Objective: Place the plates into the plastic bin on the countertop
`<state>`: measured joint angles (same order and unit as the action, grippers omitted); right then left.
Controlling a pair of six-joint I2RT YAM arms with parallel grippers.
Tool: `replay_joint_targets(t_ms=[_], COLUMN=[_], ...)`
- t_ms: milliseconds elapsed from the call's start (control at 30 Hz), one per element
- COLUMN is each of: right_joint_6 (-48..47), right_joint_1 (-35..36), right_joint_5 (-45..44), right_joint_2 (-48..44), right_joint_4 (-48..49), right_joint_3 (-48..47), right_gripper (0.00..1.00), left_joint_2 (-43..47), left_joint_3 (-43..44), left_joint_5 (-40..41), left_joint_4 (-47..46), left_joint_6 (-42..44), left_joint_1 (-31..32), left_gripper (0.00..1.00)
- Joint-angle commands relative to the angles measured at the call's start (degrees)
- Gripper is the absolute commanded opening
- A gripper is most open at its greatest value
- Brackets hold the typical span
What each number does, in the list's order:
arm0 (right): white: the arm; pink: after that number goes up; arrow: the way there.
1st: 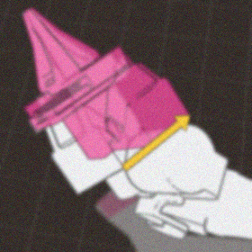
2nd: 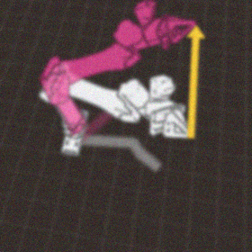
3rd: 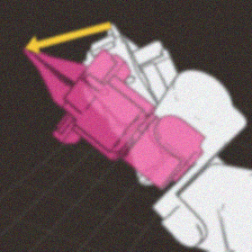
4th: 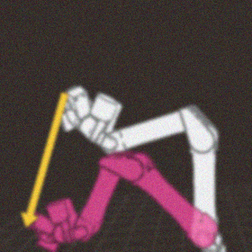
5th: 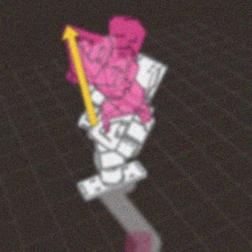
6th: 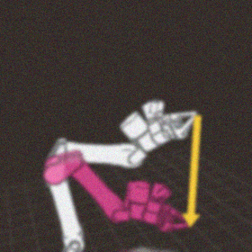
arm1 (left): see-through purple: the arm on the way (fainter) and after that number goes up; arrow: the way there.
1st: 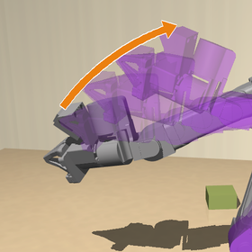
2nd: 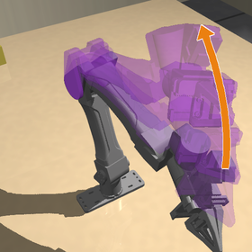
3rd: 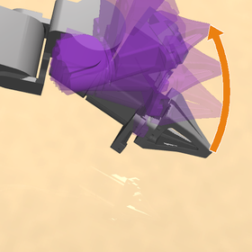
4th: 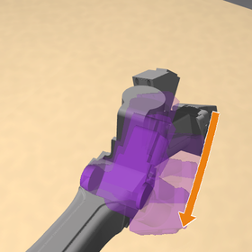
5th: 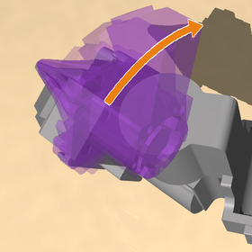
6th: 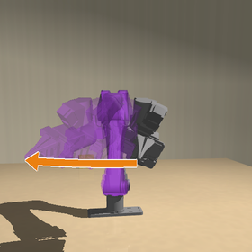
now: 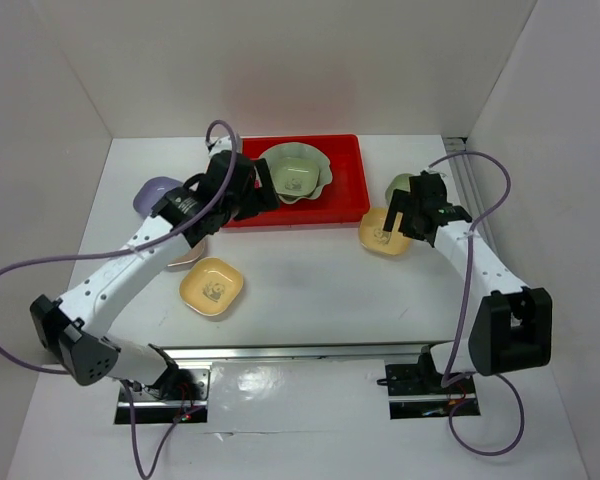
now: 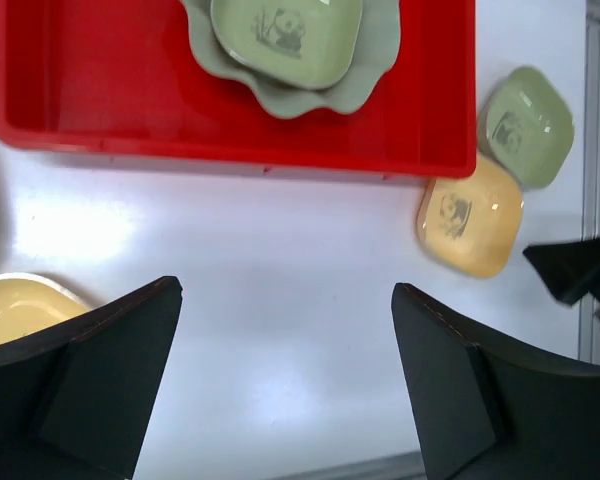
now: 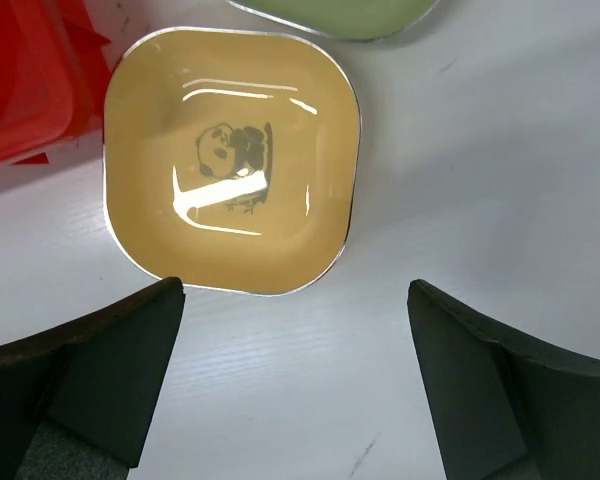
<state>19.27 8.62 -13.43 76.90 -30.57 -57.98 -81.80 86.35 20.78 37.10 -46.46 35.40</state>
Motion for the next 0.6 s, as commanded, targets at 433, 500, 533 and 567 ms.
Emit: replay_joint_targets(t_ms=[433,500,533,567], right_joint_6=[1.5,2.6,2.6,3.2], right_joint_1=[-5.5,-6.0,-6.0,-6.0], right_joint_5=[3.5,2.3,2.3,2.3], right_joint_2=[14.8,14.8,15.3,15.8], right_joint_4=[13.3,13.9,14.7,14.7], right_joint_3=[2.1,3.1,4.2,4.2], right_gripper=[0.95,0.94,0.93,0.92], left_joint_2=[17.7,18.8,19.4,19.4], left_joint_3=[-5.6,-5.6,-5.6,-5.6], left_joint_5=[0.1,0.7,0.7,0.7], left_joint_4=[11.5,12.0,12.6,12.6], left_joint_6=[5.5,6.1,6.6,6.6], left_joint_1=[2.6,2.6,2.0,2.0], left_gripper=[1.00,1.00,1.00,1.00])
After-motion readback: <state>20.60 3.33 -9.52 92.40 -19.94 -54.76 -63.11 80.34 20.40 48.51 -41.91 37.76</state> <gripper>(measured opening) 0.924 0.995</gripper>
